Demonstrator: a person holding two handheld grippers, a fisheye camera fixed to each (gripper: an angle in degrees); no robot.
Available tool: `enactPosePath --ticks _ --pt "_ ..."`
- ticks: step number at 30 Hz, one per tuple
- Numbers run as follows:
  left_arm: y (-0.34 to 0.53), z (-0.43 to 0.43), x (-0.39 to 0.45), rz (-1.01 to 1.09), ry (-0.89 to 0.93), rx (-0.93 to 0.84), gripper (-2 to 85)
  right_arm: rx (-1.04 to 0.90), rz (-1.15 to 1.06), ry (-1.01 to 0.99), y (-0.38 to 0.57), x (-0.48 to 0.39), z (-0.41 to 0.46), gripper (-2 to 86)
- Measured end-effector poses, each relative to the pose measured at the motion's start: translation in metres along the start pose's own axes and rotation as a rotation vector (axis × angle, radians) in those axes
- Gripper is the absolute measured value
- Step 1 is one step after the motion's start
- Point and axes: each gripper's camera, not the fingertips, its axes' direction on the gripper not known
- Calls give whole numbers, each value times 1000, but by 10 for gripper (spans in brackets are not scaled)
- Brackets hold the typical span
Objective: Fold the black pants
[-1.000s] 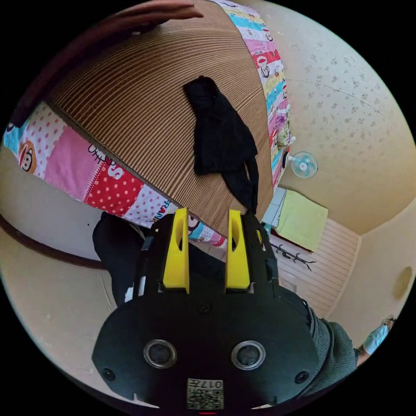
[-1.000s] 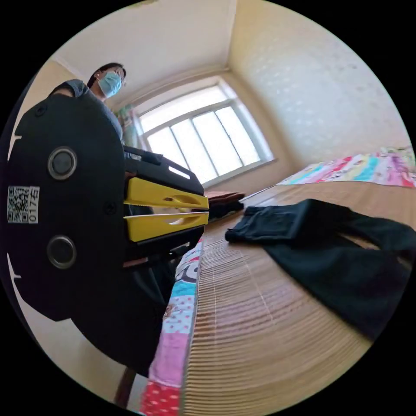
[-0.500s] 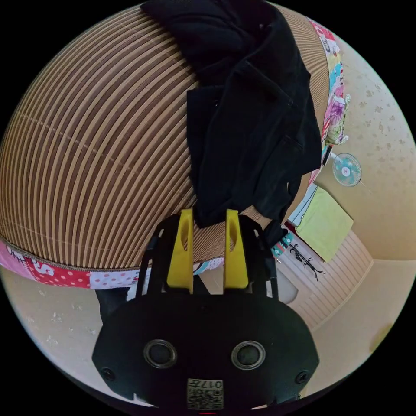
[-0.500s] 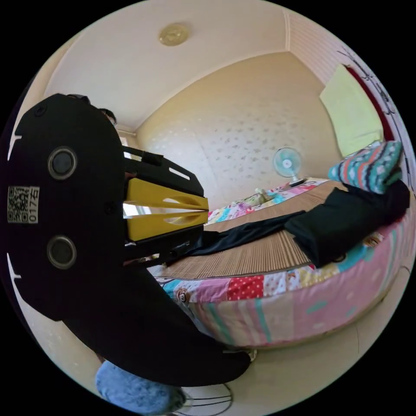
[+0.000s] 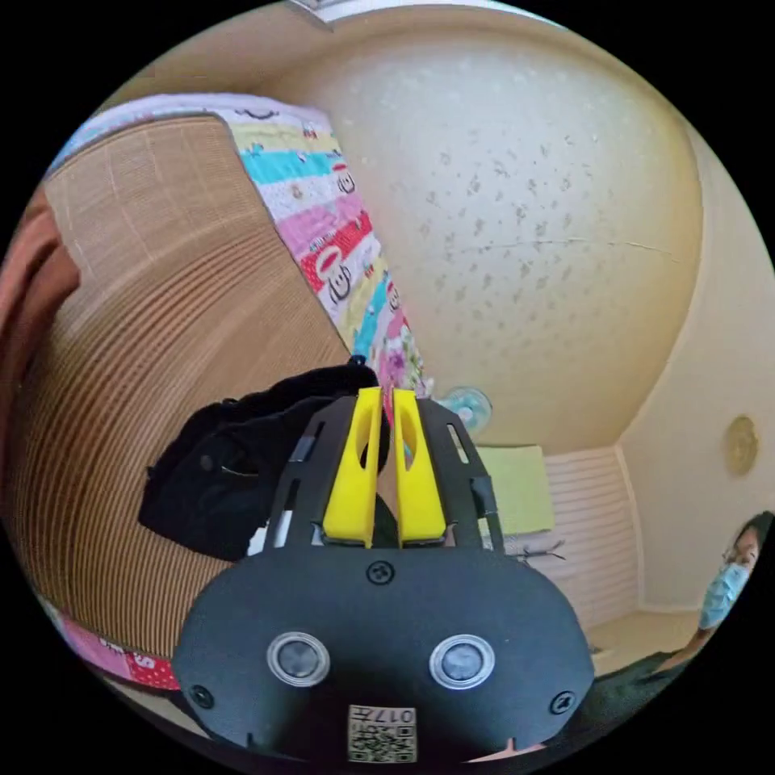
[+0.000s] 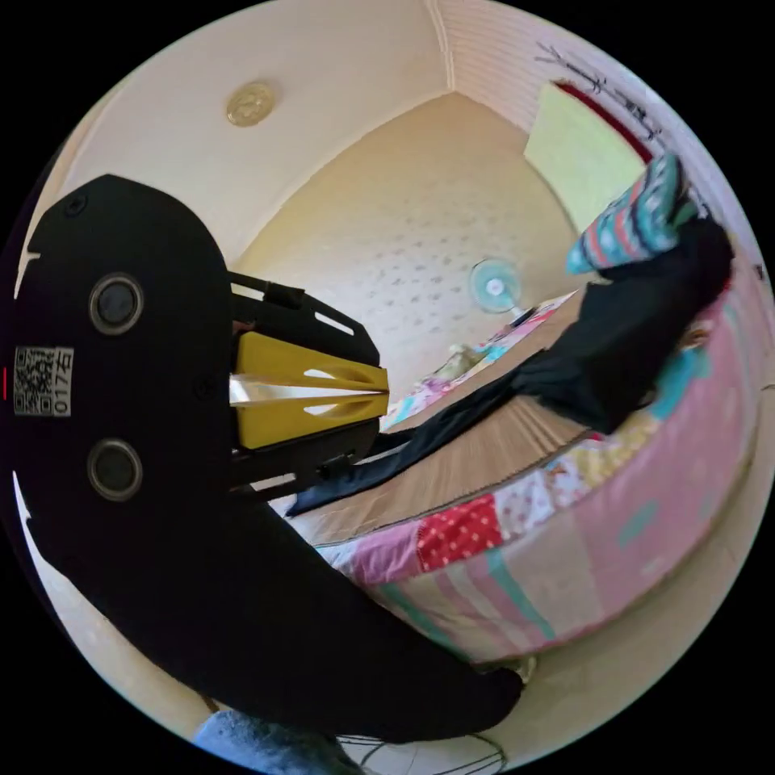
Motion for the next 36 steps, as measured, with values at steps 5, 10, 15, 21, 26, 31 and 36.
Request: enactPosePath --ticks 5,10,15,21,26,31,36 --pt "57 14 -51 -135 -434 -176 167 -383 -9 177 -67 -44 90 9" --pt "134 66 -100 -183 -503 -382 192 -571 7 322 -106 -81 134 12" --pt "133 71 -97 -257 -460 -216 114 -635 43 435 -122 -101 132 13" --pt "120 80 -86 -44 -480 -586 42 -641 101 549 -124 -106 105 11" --pt "157 23 -98 96 -716 -733 41 -668 161 580 -112 -104 95 8" --pt "187 -99 -148 -213 -826 -561 58 -797 82 791 -93 -112 116 7" --pt "228 -185 -170 -508 -778 -348 82 -614 -40 649 -91 -136 134 19"
